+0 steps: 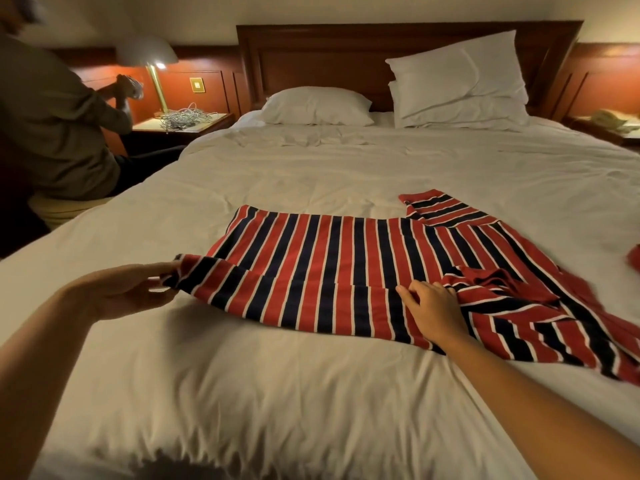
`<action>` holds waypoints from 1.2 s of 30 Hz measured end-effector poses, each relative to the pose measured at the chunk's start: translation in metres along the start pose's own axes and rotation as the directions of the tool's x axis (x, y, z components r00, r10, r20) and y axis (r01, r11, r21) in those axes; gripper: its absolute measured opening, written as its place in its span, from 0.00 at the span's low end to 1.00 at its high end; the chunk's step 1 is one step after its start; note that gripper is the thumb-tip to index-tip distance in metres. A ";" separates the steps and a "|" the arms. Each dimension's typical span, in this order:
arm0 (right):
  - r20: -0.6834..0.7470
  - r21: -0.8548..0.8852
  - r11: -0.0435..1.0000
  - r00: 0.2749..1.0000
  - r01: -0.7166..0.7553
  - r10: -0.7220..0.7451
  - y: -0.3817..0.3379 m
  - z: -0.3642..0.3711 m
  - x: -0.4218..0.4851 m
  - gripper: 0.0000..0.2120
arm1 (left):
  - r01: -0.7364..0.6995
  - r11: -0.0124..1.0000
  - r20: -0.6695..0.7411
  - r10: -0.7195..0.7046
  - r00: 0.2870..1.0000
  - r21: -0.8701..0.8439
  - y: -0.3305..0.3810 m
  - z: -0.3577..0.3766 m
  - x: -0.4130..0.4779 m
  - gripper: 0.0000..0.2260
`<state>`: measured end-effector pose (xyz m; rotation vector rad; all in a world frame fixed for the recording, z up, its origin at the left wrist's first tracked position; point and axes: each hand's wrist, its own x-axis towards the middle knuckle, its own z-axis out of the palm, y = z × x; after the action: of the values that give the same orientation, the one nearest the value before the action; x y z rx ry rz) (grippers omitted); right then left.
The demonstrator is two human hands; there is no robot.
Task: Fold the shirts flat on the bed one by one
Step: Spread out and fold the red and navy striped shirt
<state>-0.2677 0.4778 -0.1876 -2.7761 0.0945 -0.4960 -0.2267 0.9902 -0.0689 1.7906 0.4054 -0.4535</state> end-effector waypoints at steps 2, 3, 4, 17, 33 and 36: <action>-0.002 -0.001 1.000 1.000 0.001 -0.001 0.000 0.000 0.000 0.19 | 0.020 0.998 -0.005 -0.020 1.000 -0.062 -0.006 -0.008 0.003 0.08; -0.002 -0.001 1.000 1.000 0.002 -0.002 -0.001 0.000 0.000 0.19 | 0.034 0.997 0.001 -0.034 0.999 -0.071 -0.009 -0.010 0.003 0.09; -0.003 -0.001 1.000 1.000 0.003 -0.003 -0.001 -0.001 0.000 0.19 | 0.046 0.997 0.009 -0.046 0.999 -0.067 -0.011 -0.011 0.002 0.09; -0.012 0.004 1.000 1.000 0.006 -0.006 -0.005 -0.003 -0.002 0.18 | -0.017 0.894 -0.277 0.156 0.948 0.448 0.006 0.014 -0.017 0.16; -0.013 0.030 1.000 1.000 -0.004 0.004 -0.005 -0.003 -0.003 0.18 | -0.122 0.989 0.074 0.129 0.989 -0.085 -0.014 0.007 -0.010 0.21; -0.011 0.029 1.000 1.000 -0.001 0.001 -0.004 -0.002 -0.002 0.18 | -0.062 0.988 0.138 0.043 0.990 0.141 -0.008 0.008 -0.005 0.31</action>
<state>-0.2705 0.4817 -0.1854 -2.7455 0.0902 -0.5091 -0.2356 0.9838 -0.0747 1.8935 0.2356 -0.5750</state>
